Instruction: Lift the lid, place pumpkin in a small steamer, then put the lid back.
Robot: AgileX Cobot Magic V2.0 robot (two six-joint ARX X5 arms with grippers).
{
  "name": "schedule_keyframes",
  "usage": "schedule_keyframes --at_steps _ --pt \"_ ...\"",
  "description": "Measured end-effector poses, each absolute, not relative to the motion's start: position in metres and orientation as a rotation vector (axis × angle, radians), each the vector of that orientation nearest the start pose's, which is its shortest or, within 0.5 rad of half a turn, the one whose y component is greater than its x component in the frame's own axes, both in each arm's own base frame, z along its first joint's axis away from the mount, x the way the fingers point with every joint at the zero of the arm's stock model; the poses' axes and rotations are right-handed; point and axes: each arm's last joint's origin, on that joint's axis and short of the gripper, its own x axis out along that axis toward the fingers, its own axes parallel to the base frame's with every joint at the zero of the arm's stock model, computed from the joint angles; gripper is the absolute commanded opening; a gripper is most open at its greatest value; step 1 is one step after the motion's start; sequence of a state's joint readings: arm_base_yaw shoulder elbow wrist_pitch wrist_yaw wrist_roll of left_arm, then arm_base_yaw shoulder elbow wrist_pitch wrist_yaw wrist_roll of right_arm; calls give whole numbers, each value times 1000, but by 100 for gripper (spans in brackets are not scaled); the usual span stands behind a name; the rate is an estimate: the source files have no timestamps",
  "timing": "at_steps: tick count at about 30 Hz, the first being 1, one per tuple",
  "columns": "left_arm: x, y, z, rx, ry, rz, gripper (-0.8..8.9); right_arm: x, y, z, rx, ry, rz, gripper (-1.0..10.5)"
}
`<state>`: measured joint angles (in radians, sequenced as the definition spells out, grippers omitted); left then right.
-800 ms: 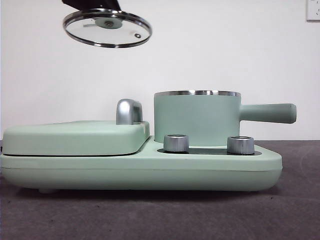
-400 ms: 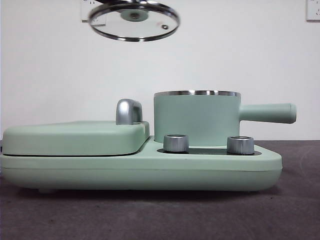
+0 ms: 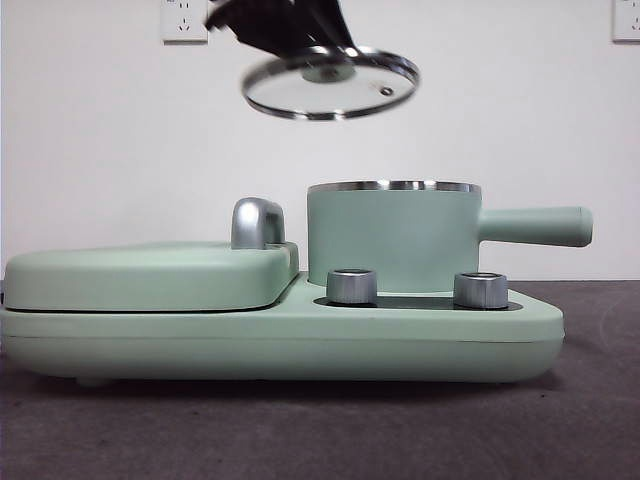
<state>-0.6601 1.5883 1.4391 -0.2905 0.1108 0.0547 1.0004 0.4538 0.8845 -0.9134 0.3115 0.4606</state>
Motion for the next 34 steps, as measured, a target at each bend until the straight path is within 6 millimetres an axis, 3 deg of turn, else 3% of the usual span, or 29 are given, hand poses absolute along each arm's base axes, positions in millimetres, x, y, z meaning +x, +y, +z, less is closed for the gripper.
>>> schedule_keyframes --at_steps 8,17,30,34 --pt "297 -250 327 172 396 -801 10 33 35 330 166 510 572 538" --pt "301 -269 303 221 430 -854 10 32 33 328 162 519 569 538" --pt "302 -283 286 292 425 -892 10 32 33 328 159 523 568 538" --pt "304 -284 290 279 382 -890 10 32 33 328 159 523 568 538"
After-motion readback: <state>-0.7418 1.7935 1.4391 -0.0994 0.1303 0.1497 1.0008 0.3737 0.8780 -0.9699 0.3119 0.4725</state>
